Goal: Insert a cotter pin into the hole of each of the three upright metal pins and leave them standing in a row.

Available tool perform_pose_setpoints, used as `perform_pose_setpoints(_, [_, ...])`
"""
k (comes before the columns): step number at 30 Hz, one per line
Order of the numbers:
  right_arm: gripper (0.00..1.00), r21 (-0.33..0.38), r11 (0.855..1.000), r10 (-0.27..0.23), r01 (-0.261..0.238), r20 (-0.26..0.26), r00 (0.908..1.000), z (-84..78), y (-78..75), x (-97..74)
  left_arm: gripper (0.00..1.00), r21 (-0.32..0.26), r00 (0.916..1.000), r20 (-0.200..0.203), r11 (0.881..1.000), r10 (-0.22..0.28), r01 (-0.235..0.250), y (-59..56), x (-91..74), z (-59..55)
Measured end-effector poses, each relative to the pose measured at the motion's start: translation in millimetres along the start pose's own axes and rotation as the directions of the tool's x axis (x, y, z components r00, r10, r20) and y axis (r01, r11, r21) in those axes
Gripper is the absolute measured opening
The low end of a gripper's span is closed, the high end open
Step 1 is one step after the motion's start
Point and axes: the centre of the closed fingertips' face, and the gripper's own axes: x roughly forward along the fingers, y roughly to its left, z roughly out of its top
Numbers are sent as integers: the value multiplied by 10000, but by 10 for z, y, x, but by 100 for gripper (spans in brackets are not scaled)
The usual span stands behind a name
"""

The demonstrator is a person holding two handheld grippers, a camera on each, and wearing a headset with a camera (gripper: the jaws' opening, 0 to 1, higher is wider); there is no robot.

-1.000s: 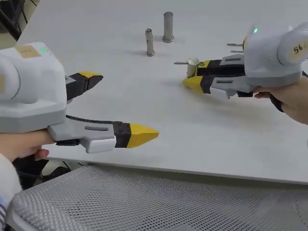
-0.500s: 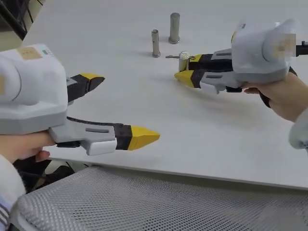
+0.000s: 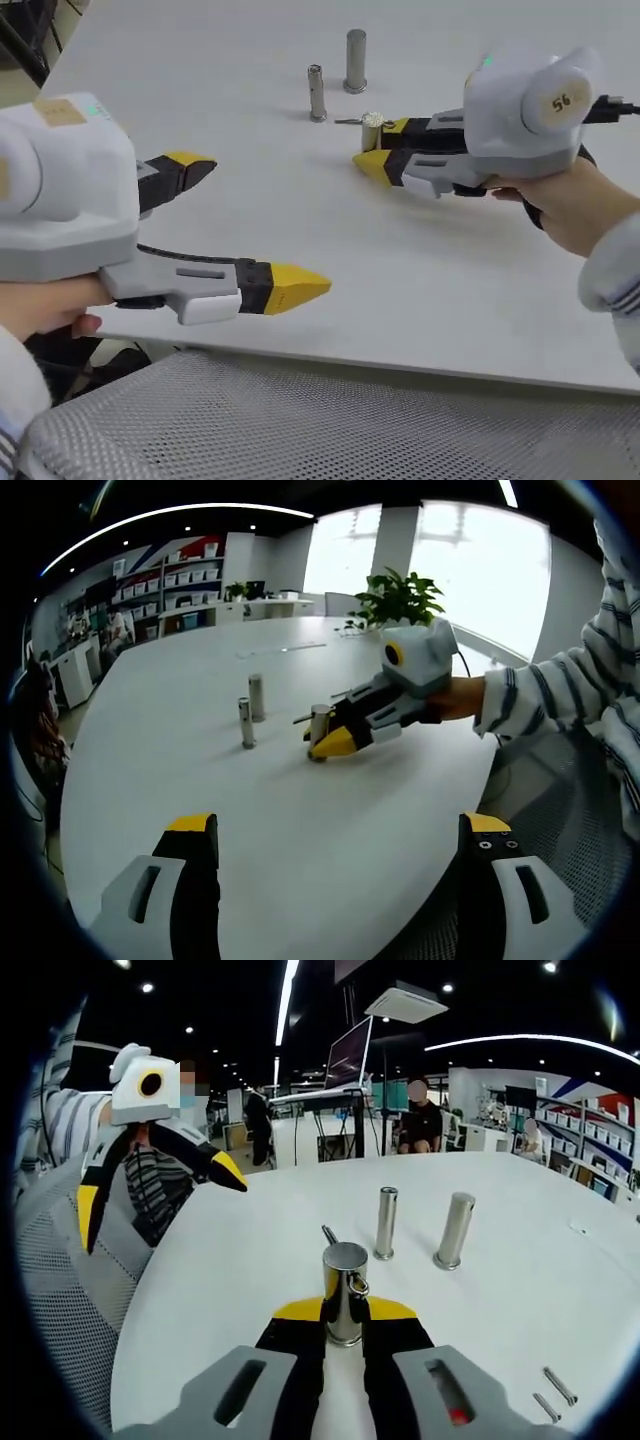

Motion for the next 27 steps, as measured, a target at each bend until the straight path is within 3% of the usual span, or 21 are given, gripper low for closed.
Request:
perform_pose_setpoints(11, [9,175,9998,-32,26,306,9995,-18,-25,-13,97,22,9998,-177,10000,-43,43,-16,22,-18])
perform_pose_setpoints(20, [10,270,9996,43,-52,324,9995,-1,-18,3,97,-146,9992,-247,9993,328,-331,76,-13,-56])
perform_pose_setpoints(27, [28,359,9991,219,-243,656,9976,116,11,-66,97,-189,9989,-264,9990,393,-398,95,-34,-57])
